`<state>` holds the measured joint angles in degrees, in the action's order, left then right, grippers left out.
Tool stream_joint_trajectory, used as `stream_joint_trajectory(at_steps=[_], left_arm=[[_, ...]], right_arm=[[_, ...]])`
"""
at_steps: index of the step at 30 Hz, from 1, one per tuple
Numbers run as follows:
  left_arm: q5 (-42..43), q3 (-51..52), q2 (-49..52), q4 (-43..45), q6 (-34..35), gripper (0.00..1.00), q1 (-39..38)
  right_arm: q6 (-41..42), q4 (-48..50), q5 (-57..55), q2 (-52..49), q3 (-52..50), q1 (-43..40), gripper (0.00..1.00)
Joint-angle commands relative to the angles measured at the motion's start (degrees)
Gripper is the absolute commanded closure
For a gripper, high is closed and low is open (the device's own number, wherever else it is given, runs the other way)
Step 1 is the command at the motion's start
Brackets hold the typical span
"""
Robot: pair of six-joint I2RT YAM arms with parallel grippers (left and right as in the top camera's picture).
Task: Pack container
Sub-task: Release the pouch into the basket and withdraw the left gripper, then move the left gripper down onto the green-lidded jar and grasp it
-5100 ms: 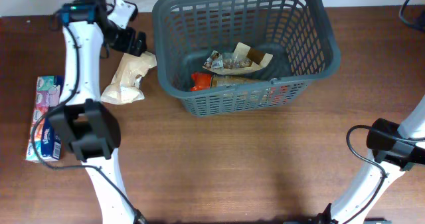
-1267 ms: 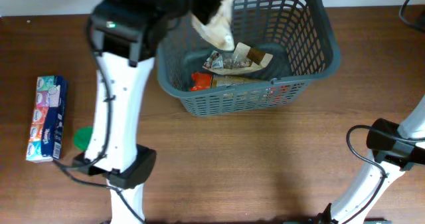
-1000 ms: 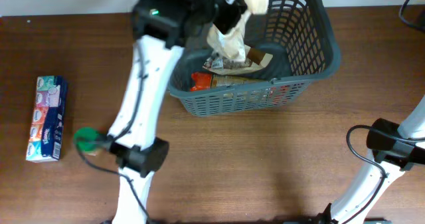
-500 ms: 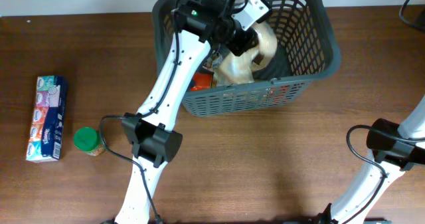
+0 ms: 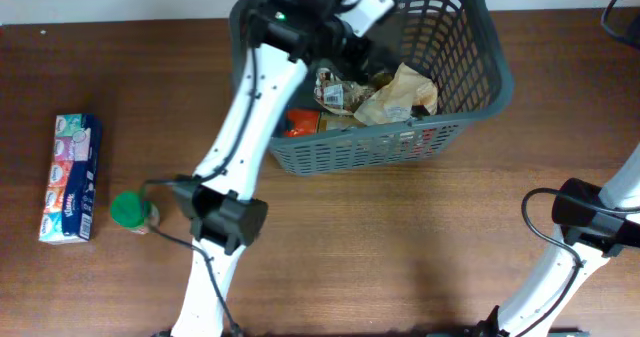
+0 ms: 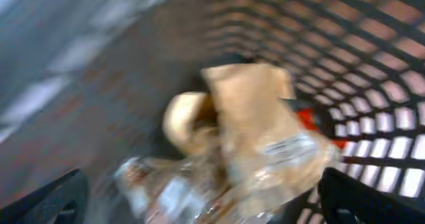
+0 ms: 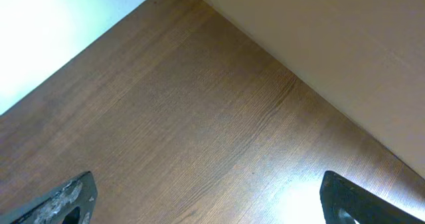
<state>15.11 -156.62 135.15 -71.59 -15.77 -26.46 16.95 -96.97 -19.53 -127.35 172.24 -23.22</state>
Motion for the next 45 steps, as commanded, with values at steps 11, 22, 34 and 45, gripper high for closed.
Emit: stream_joint_trajectory(at_steps=[11,22,34,45], left_arm=[[-11.3,-1.3,-16.9,-25.1,26.9,0.01,28.3],[-19.2,2.1,-18.7,-25.1,26.2,0.01,31.5],[-28.8,24.7,-26.8,-25.1,26.0,0.01,31.5],[-29.9,47.0,-36.7,-22.0,26.6,0.01,33.9]], right_arm=[[0.7,-0.3,-1.0,0.7,0.8,-0.1,0.01],[0.7,-0.3,-1.0,0.7,0.8,-0.1,0.01],[0.7,-0.3,-1.0,0.7,0.8,-0.1,0.01],[0.7,-0.3,-1.0,0.7,0.8,-0.1,0.01]])
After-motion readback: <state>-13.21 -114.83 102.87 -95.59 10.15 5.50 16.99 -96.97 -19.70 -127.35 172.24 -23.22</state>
